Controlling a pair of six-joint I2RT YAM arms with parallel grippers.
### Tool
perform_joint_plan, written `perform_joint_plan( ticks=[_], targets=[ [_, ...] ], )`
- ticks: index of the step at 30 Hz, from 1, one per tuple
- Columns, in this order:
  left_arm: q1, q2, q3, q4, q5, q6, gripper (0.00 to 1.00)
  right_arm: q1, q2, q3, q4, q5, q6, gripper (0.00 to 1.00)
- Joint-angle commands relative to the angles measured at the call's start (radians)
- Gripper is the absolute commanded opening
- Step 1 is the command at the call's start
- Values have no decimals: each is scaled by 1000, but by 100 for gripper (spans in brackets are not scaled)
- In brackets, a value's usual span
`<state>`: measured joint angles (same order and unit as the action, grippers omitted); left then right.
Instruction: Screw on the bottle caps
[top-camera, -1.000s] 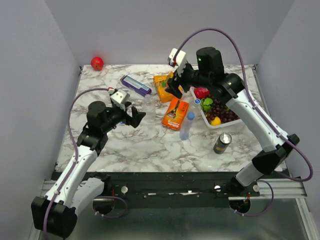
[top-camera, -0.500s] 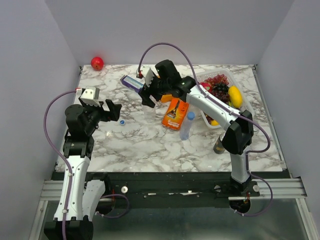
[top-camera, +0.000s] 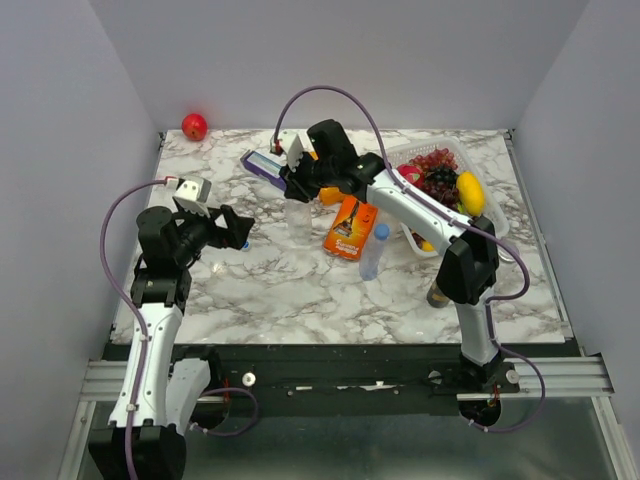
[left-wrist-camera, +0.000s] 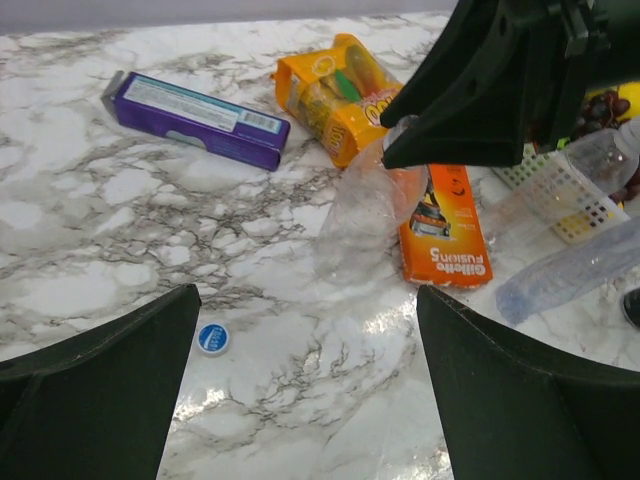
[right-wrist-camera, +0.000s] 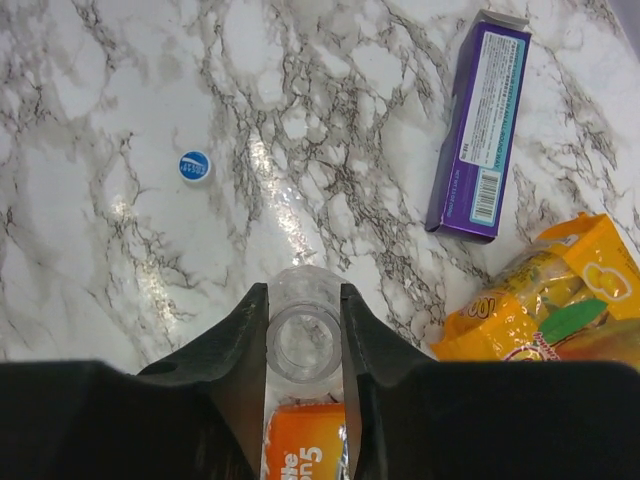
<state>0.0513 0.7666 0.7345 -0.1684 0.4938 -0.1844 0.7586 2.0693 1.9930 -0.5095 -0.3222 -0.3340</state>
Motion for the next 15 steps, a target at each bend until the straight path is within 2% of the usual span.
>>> perform_joint_plan(
  ticks=[1,7,10,15],
  targets=[
    [-10,36,-55,58,205,86,99,5,3,7,-9,-26,-10,27],
    [-116,120,-107,102,212,246,99,5,-29,10,-34,-58,7,12],
    [-178,160,-136,148,207,308,99,4,-70,18,-43,-109,50,11],
    [-232,256,-158,271,163,281,99,5,-135,-3,-44,-235,154,11]
  ],
)
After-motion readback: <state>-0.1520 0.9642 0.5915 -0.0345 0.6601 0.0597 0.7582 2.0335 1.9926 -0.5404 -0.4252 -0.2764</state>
